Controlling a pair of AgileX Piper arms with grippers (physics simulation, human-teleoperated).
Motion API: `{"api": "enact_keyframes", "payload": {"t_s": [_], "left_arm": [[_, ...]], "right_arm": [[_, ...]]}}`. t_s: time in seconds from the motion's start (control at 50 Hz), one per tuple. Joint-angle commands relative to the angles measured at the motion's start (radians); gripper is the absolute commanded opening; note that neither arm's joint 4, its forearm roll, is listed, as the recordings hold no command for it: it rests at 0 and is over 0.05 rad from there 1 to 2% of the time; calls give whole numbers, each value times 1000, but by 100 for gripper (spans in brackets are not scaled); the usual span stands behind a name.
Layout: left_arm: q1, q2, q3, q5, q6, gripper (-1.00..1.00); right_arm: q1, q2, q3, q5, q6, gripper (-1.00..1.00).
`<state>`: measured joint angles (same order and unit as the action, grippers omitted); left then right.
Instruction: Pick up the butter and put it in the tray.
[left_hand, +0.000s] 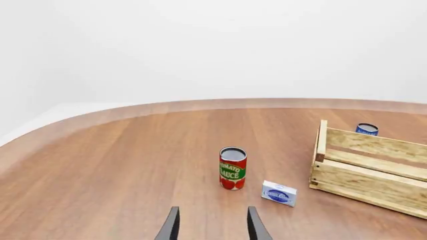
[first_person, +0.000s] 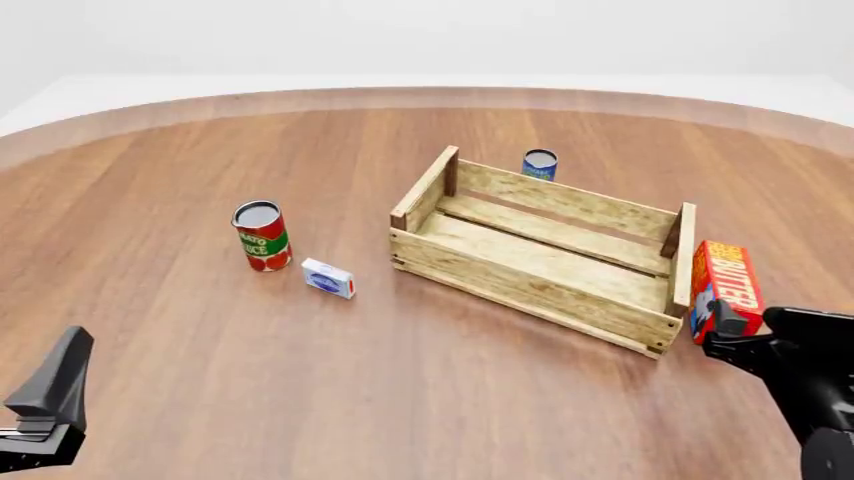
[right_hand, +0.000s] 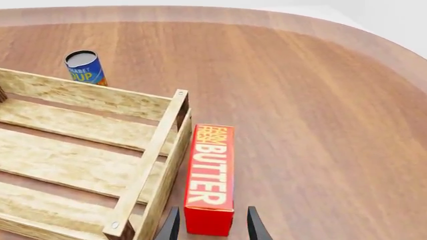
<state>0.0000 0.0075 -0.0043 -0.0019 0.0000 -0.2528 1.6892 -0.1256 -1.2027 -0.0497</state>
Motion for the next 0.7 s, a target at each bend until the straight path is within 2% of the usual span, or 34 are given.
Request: {"api": "enact_keyframes", "payload": {"t_s": [0.02, 0.7], "left_arm": [[0, 0, 0, 0, 0, 100], [0, 0, 0, 0, 0, 100]], "right_arm": [[-1, 36, -16, -13, -3, 100], [0, 112, -61, -15, -14, 100]]}}
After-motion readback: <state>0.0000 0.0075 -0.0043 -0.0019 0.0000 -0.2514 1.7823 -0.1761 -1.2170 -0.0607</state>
